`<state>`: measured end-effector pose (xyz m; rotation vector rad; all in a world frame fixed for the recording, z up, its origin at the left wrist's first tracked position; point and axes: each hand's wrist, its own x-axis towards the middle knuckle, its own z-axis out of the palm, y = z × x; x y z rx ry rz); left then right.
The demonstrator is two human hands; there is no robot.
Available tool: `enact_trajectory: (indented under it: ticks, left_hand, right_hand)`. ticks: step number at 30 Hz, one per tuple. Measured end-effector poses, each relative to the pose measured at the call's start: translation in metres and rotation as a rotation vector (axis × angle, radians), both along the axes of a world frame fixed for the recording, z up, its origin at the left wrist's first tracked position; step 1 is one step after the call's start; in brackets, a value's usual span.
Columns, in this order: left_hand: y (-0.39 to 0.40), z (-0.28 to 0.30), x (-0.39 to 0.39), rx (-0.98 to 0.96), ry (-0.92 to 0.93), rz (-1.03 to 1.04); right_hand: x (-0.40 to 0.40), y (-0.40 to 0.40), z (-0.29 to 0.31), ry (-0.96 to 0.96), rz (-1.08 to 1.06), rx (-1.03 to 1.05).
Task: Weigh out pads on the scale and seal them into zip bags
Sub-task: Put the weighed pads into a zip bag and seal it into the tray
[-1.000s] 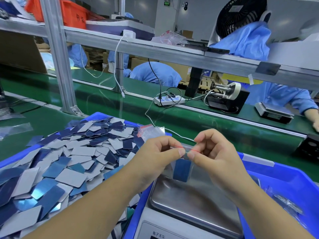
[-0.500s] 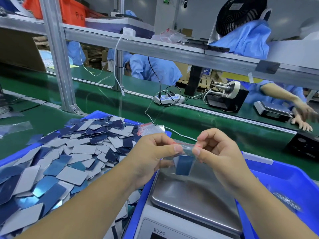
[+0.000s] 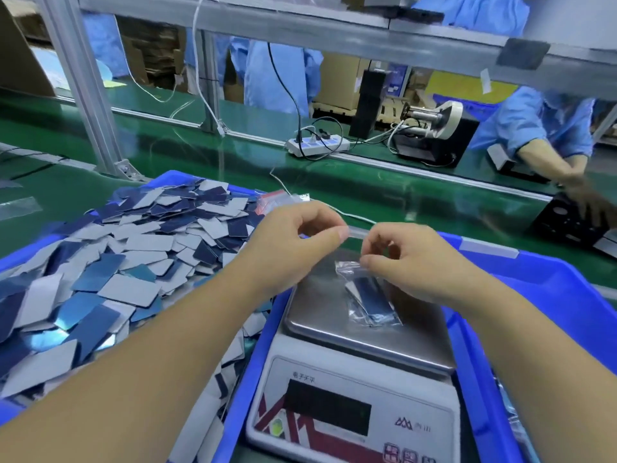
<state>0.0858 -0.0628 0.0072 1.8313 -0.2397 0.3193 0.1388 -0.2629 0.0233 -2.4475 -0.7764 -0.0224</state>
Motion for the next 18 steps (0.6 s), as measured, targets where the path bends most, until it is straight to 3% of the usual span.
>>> enact_trajectory:
  ticks: [2, 5, 18]
  left_hand:
    - [0.002, 0.000, 0.004, -0.036, -0.022, 0.048]
    - [0.007, -0.003, 0.009, -0.033, -0.051, 0.123]
    - [0.010, -0.010, 0.016, -0.050, -0.088, 0.180]
  right_hand:
    - [0.003, 0.000, -0.002, -0.121, -0.070, -0.057]
    - [0.006, -0.003, -0.002, -0.105, -0.114, 0.032]
    - [-0.002, 0.004, -0.002, -0.114, -0.084, -0.052]
